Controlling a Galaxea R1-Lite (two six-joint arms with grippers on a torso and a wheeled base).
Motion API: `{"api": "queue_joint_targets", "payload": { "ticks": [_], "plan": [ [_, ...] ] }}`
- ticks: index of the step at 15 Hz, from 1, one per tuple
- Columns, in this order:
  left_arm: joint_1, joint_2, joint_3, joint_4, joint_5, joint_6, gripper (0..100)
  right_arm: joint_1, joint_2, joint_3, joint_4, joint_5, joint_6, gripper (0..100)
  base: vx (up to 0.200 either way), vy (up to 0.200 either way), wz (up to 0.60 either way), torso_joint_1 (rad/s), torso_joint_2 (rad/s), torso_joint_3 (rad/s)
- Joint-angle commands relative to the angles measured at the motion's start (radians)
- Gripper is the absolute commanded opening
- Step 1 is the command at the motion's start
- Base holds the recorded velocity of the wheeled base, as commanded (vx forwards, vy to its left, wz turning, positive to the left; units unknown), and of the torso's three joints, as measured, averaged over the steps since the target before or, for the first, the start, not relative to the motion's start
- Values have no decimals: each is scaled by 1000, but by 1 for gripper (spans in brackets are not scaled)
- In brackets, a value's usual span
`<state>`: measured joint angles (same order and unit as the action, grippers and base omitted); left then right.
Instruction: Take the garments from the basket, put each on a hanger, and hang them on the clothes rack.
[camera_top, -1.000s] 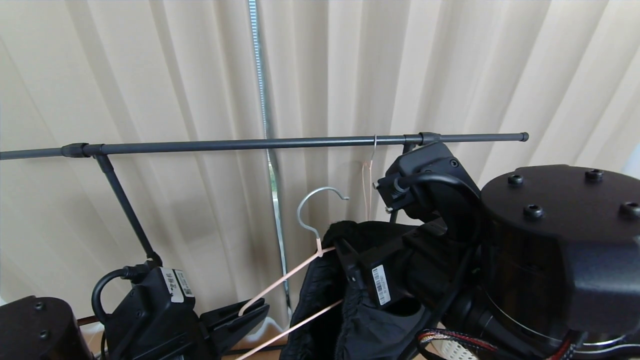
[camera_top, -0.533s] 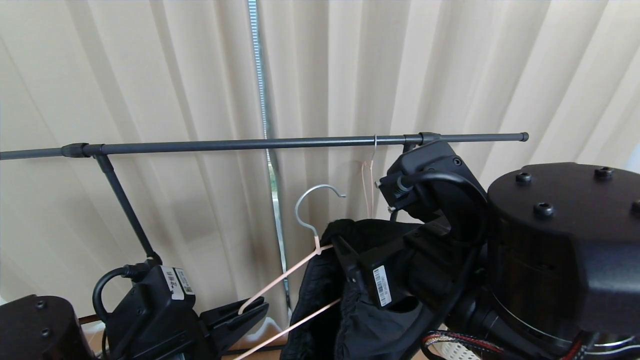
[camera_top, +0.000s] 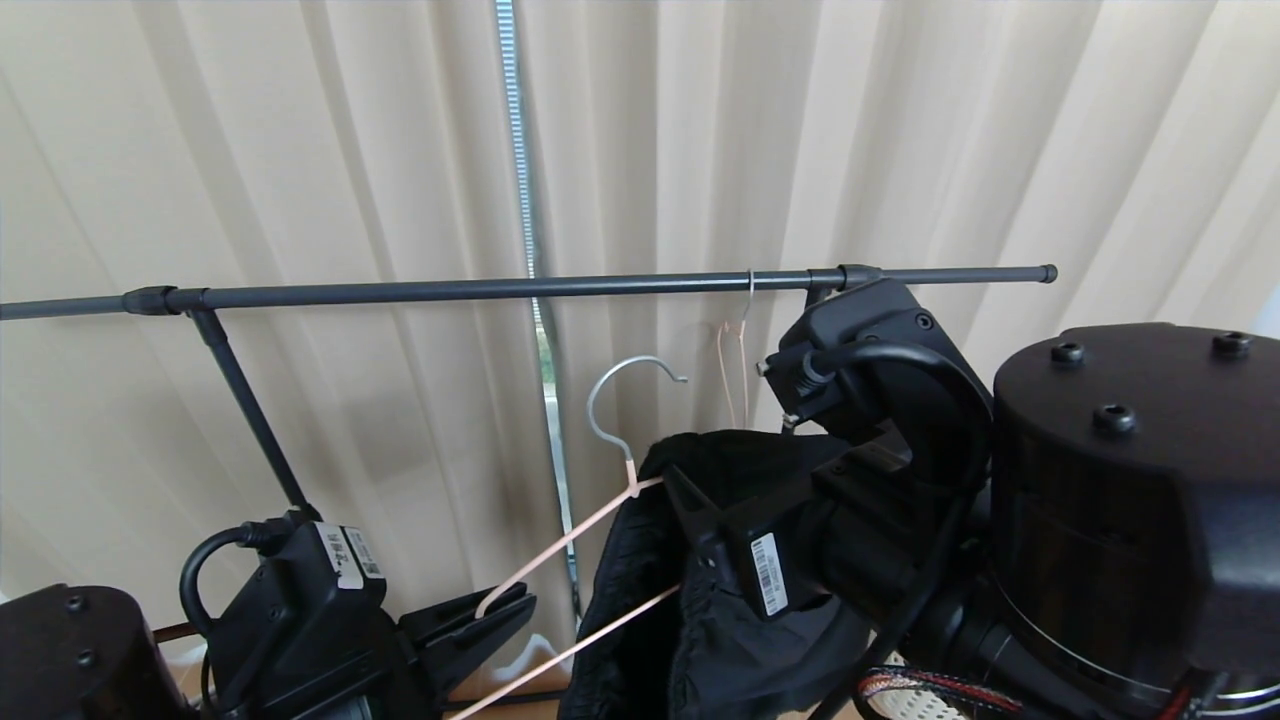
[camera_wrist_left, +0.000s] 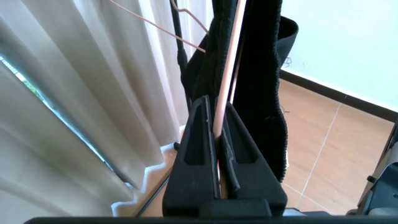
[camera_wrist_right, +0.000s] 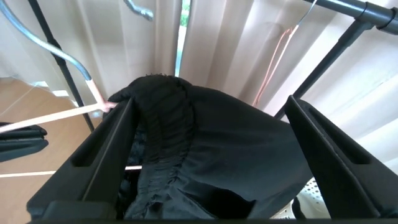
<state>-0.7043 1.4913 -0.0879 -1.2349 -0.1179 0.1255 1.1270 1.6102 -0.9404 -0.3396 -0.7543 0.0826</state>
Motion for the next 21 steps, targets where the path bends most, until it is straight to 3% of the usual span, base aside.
{"api": "queue_joint_targets", "payload": {
  "ticks": [1,8,16,20,21],
  "plan": [
    [0,0,5,-3,0,0,0,0,-1,2,-1,0,-6,100,0,0,0,0,0,0],
    [-1,1,7,-5,0,0,0,2,-35,26,-1,36,-18,100,0,0,0,0,0,0],
    [-6,0,23,-14,-13,2,0,-55,-168,91,40,210,-201,100,0,0,0,0,0,0],
    [-6,0,28,-12,-23,5,0,-119,-242,42,281,381,-233,100,0,0,0,0,0,0],
    [-6,-3,39,-12,-42,8,0,-185,-251,-17,384,489,-291,100,0,0,0,0,0,0]
  ]
}}
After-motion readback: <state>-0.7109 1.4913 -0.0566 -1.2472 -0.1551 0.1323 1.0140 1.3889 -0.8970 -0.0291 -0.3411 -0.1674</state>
